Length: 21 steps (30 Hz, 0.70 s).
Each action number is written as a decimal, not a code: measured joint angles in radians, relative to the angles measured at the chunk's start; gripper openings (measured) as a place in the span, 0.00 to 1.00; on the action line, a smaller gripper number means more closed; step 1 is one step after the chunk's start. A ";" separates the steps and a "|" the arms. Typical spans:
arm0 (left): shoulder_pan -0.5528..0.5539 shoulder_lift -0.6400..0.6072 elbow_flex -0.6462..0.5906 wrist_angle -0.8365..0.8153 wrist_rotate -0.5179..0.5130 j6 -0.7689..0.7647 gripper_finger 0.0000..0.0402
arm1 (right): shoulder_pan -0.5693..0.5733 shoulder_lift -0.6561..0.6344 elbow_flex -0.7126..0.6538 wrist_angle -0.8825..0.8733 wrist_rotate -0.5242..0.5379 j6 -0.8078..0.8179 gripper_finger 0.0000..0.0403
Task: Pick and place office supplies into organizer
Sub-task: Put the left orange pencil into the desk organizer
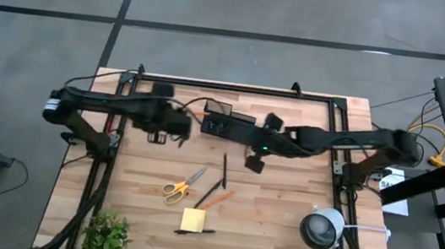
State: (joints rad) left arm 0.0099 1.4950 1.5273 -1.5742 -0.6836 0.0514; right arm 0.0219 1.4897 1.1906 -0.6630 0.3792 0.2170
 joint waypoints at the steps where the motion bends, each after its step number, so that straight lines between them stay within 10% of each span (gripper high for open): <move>1: 0.017 0.032 0.035 0.004 -0.011 0.044 0.02 | 0.000 -0.033 -0.030 0.003 0.003 0.029 0.03; 12: 0.152 0.313 0.405 0.003 -0.015 0.412 0.02 | 0.067 -0.179 -0.204 0.049 0.017 0.187 0.03; 21: 0.236 0.398 0.447 0.003 -0.057 0.585 0.02 | 0.098 -0.171 -0.165 0.054 0.043 0.180 0.03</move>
State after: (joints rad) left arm 0.2461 1.8934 1.9747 -1.5715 -0.7406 0.6367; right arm 0.1204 1.3186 1.0253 -0.6088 0.4218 0.3970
